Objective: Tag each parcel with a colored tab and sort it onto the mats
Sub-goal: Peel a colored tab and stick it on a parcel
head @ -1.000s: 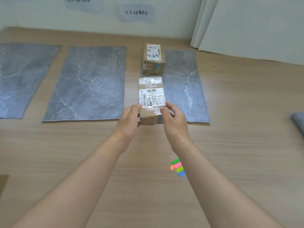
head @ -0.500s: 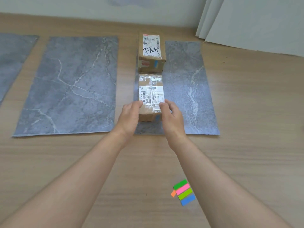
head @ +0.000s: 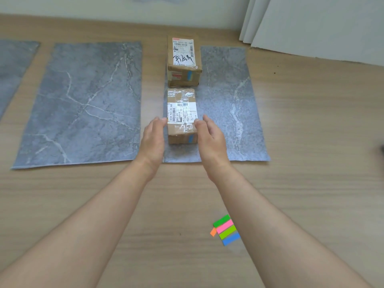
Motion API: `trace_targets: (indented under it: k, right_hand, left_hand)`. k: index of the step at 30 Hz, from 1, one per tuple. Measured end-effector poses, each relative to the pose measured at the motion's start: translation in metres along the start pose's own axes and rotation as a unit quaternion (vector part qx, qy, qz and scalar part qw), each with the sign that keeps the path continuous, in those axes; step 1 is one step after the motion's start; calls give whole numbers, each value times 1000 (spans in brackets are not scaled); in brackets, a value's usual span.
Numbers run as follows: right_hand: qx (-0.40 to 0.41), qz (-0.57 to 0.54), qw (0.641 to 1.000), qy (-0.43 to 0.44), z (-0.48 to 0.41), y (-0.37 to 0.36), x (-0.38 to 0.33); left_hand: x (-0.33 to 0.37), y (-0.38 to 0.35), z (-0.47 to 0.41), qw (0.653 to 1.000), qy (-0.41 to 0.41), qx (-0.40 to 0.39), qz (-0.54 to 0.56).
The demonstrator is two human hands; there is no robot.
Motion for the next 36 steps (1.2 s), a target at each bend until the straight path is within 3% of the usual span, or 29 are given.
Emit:
trace_targets:
  k: [5, 12, 22, 29, 36]
  right_hand:
    - [-13, -4, 999, 41, 42, -6, -30]
    - [-27, 20, 993, 115, 136, -37, -89]
    - [3, -3, 985, 171, 321, -160, -110]
    - [5, -41, 982, 182, 410, -238, -113]
    - [-78, -33, 986, 145, 443, -292, -102]
  left_hand:
    - [25, 5, 44, 1000, -24, 9, 15]
    - [75, 36, 145, 995, -89, -42, 15]
    - [101, 129, 339, 982, -149, -112, 23]
    - [94, 191, 446, 981, -167, -101, 6]
    - [64, 242, 503, 987, -156, -37, 1]
Point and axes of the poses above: each hand's wrist, its own z-axis away from the middle knuckle, its own y-axis out of the back of the hand, x = y × z, the point moved 1 cm from there along -z, towards the middle knuckle, and after that the axes turned 12 degrees about -x, right-handed, at the moved point
